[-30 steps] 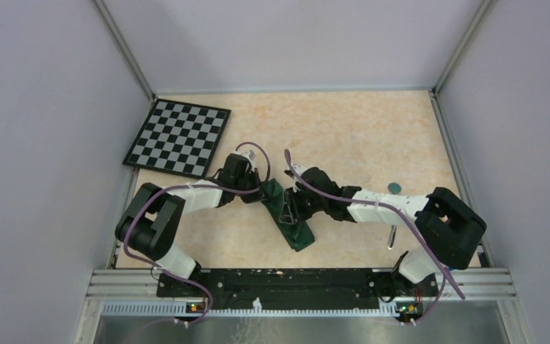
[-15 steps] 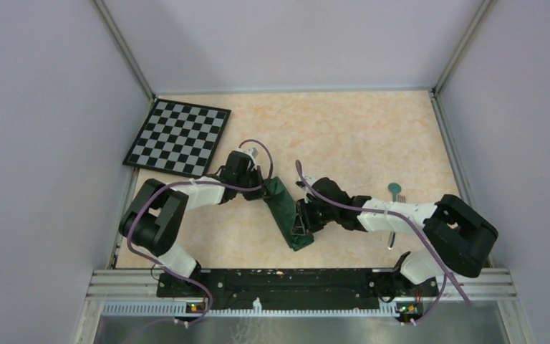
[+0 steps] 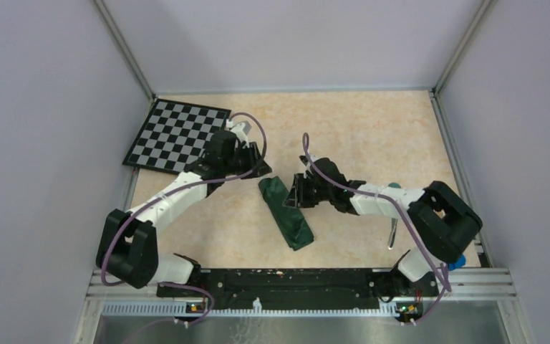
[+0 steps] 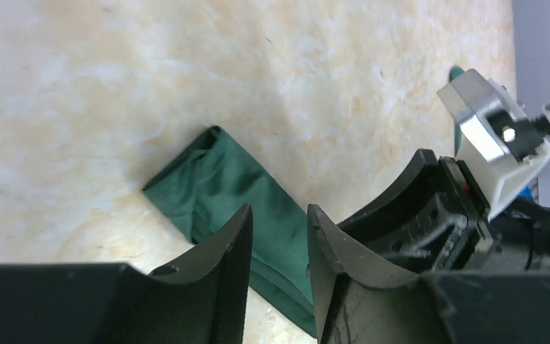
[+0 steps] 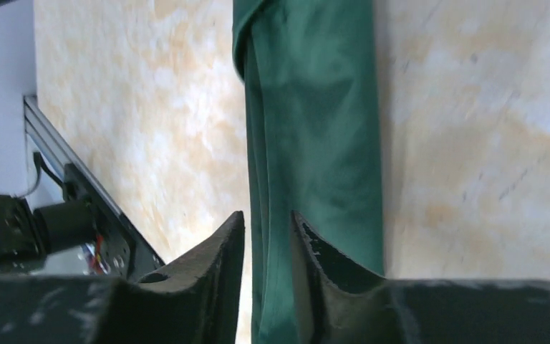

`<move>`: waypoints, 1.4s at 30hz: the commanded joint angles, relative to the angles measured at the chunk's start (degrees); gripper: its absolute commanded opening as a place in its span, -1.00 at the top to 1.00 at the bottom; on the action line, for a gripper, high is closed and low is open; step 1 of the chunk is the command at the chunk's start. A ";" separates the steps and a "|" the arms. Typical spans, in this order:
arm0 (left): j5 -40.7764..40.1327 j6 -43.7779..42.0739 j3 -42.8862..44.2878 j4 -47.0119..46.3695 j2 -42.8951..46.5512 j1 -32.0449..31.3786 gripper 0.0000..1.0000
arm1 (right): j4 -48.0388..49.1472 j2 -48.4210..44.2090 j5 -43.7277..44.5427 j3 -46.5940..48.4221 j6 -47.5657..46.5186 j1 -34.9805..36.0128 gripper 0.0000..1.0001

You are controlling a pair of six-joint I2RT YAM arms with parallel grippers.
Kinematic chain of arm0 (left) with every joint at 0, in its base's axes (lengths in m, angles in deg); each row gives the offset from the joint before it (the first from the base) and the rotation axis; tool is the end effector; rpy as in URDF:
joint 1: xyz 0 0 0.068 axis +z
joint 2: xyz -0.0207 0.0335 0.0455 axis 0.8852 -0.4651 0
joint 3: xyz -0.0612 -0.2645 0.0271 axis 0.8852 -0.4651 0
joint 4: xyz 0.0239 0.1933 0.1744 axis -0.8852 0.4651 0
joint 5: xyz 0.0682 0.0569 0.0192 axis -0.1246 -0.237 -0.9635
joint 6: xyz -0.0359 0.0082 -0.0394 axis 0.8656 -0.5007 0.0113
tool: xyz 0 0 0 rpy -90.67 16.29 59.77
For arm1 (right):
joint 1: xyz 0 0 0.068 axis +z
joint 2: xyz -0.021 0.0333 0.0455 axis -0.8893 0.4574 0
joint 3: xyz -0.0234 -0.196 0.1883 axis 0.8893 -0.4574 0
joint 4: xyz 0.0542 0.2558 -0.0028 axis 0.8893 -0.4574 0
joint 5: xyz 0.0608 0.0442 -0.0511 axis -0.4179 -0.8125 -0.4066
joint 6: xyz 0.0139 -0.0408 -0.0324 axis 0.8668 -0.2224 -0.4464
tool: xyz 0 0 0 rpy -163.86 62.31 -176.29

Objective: Fold the napkin into a case and place the utensils inside
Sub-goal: Smooth out the smaller rectangle-folded napkin at the center of the board.

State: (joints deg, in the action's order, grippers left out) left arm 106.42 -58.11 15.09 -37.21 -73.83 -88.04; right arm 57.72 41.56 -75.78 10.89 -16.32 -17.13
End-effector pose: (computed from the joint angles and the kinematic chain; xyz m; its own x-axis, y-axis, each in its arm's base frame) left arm 0.2674 -0.1419 0.2431 -0.7971 -0.1584 -0.5827 0.2703 0.7693 -0.5789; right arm 0.2075 0.2255 0.1779 -0.8607 -0.0231 -0.5086 -0.3794 0.6953 0.6104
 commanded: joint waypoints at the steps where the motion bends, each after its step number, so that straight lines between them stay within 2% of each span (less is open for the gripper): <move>1: -3.81 -0.35 -0.55 3.76 0.61 4.02 0.28 | 9.92 6.61 -2.50 5.93 6.70 -1.92 0.53; 6: -2.91 -0.88 -0.62 1.68 -3.24 5.62 0.35 | 13.68 15.45 -4.27 11.58 9.26 -2.25 1.00; 10: -2.92 -1.57 1.20 1.57 -7.21 5.72 0.37 | 14.50 19.32 -2.86 14.04 9.83 -2.53 1.00; 18: -1.46 -1.05 0.23 -1.20 -10.75 5.59 0.55 | 15.62 23.43 -2.72 15.93 10.35 -3.13 1.00; 32: 0.75 1.70 -3.37 -7.55 -15.80 3.16 0.59 | 18.46 30.46 -3.75 20.29 12.24 -3.59 1.00; 39: -0.82 1.52 -2.86 -6.55 -14.70 3.00 0.53 | 12.77 22.67 -4.76 17.26 7.46 -3.70 1.00; 42: -0.72 1.70 -2.19 -5.82 -14.28 2.99 0.51 | 6.43 18.10 -5.63 16.26 2.26 -3.58 0.80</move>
State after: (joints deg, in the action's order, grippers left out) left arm 105.10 -56.76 12.55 -42.44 -88.56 -84.41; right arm 70.31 68.51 -80.30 28.29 -6.84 -20.70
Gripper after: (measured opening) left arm 0.238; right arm 0.044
